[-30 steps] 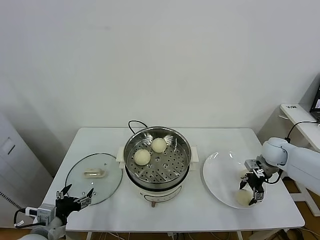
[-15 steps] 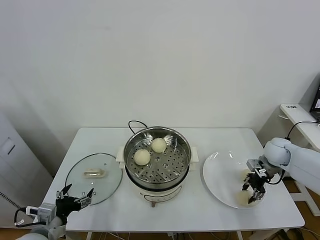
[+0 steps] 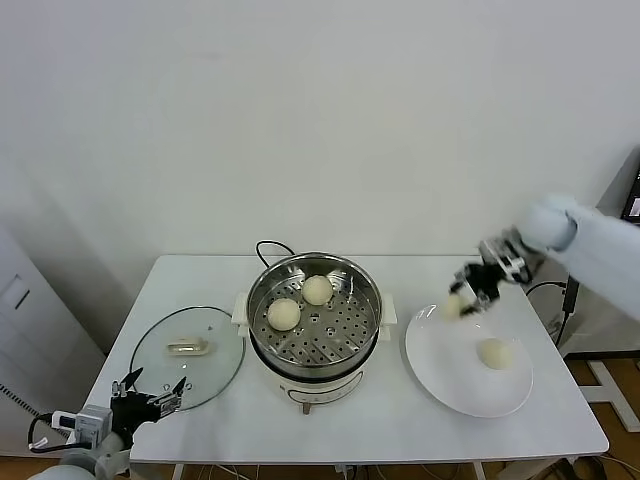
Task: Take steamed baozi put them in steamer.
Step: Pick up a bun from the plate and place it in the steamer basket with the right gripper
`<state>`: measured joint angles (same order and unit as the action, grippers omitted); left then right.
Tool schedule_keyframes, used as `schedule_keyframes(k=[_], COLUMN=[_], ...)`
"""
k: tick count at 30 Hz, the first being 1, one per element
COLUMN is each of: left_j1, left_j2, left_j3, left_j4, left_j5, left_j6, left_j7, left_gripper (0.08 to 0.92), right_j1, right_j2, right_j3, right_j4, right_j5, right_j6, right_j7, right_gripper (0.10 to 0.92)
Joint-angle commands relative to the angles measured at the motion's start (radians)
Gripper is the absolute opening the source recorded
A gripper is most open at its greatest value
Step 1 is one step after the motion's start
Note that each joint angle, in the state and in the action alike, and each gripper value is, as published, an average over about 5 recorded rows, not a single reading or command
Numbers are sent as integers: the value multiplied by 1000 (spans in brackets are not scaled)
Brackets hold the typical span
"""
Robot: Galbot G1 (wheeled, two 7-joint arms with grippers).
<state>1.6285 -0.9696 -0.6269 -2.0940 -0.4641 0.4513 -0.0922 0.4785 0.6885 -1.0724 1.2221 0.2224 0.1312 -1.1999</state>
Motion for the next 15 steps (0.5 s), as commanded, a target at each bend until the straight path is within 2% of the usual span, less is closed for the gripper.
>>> schedule_keyframes(k=[1, 9, 15], left_j1=[-1, -1, -4], left_j2=[3, 2, -2], left_j3=[3, 5, 8], left_j4=[0, 2, 6], left_j5=[-1, -1, -1], left_j6=[0, 0, -1], left_j7=[0, 0, 1], left_gripper=[823, 823, 823], right_j1=[136, 116, 106], right_j2=[235, 362, 411], right_j3=[28, -3, -41], right_j4=[-77, -42, 60], right_j5=[66, 76, 0], right_j6=[242, 441, 531], right_j7=[-8, -18, -20], right_gripper=[477, 483, 484])
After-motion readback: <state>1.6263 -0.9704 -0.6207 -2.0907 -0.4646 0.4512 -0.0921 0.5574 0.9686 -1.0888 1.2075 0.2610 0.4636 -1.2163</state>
